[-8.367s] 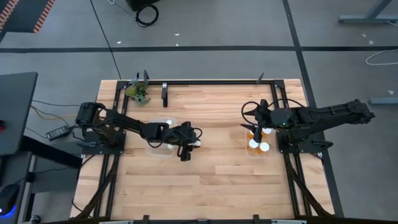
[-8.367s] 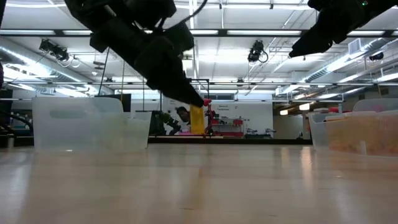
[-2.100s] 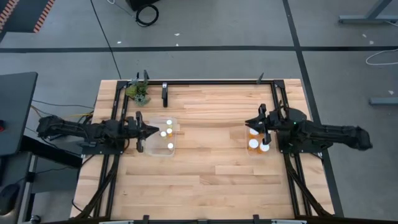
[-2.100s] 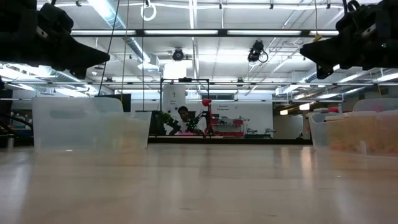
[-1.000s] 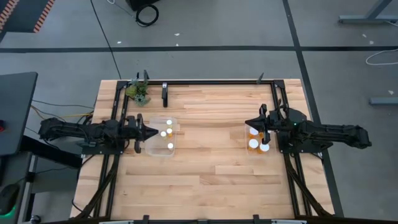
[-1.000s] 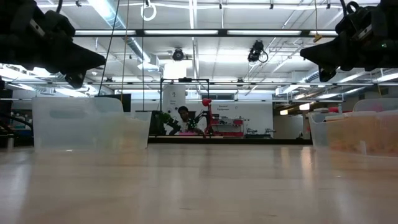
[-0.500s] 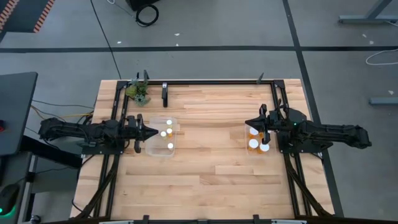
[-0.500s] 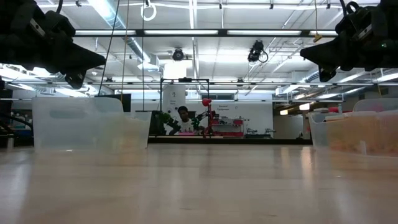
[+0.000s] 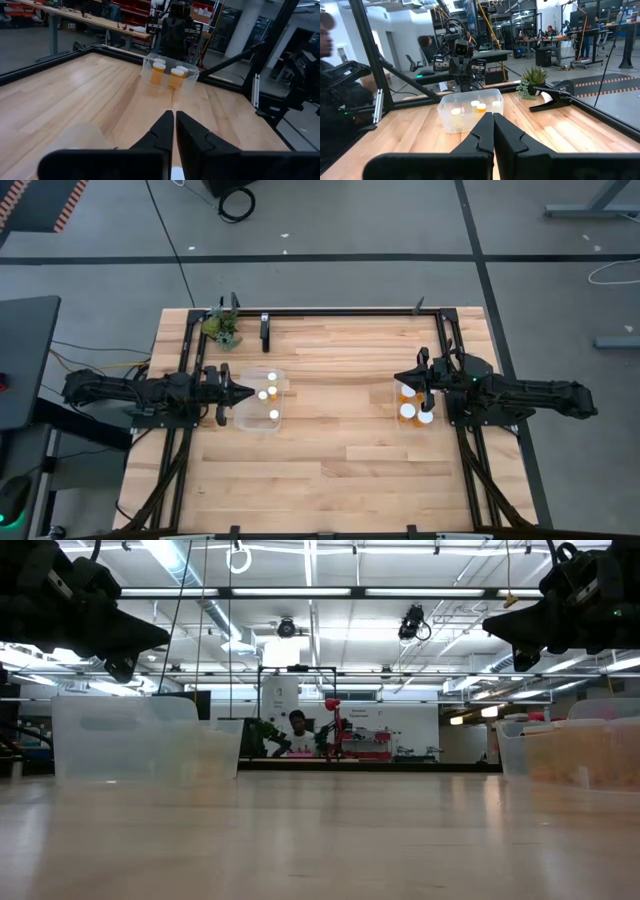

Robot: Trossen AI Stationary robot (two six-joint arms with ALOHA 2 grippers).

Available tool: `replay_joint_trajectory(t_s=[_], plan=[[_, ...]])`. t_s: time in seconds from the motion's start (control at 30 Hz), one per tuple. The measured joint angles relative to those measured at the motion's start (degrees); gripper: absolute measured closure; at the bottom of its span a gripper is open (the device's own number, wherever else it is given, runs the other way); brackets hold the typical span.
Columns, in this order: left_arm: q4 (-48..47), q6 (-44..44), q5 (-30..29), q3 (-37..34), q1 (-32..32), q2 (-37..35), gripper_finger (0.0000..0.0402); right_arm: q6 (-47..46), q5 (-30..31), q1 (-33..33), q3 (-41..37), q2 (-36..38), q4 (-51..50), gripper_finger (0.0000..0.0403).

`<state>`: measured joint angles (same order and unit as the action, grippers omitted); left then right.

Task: Pick and place medicine bottles into bin by pill shape (circle, oval)
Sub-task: Return to Home Position

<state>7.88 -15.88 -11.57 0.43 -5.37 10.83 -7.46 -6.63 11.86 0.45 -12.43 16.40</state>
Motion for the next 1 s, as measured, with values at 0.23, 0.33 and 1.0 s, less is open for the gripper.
replay_joint_trajectory(t_s=[0.23,0.33,1.0], plan=[[-0.02,-0.02,0.00,0.00,0.00,0.00,0.0373,0.00,0.00,0.00,0.00,0.00,0.00,0.0393],[-0.02,0.00,0.00,0.00,0.00,0.00,0.0368,0.00,-0.01,0.00,0.00,0.00,0.00,0.0393],[-0.02,0.02,0.00,-0.02,0.00,0.00,0.0366,0.00,-0.02,0.00,0.02,0.00,0.00,0.0393]])
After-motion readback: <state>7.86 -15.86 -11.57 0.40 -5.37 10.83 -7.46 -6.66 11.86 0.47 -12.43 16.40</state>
